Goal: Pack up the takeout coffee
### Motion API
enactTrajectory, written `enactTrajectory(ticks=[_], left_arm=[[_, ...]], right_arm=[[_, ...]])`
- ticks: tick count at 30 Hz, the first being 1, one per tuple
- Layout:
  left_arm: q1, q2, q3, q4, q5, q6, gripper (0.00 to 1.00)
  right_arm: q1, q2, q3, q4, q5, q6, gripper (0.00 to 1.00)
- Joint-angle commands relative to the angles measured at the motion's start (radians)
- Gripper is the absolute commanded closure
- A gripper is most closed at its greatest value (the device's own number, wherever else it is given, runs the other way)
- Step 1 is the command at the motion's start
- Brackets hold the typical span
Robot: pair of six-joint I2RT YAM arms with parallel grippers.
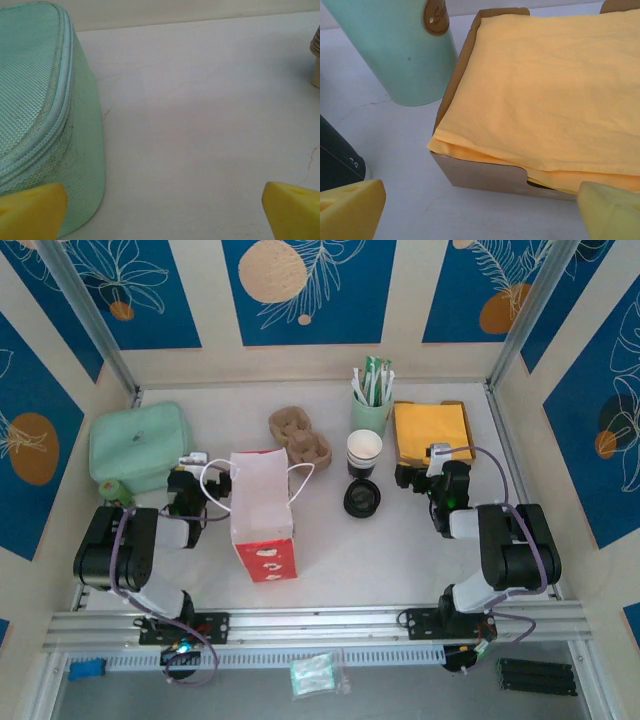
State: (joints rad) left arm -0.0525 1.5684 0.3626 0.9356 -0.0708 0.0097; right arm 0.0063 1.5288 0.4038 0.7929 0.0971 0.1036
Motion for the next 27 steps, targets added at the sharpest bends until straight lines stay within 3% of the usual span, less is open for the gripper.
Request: enactTrajectory(ticks=[1, 27], left_arm=[[0.000, -0.004, 0.000, 0.027, 0.008, 0.012, 0.01], [-0.001, -0.002, 0.004, 0.019, 0.008, 0.011, 0.01]], right_arm=[[-0.003, -0.006, 0.011, 0.017, 0.008, 0.000, 0.01], [-0.006, -0.004, 0.014, 0.014, 0.003, 0.001, 0.01]])
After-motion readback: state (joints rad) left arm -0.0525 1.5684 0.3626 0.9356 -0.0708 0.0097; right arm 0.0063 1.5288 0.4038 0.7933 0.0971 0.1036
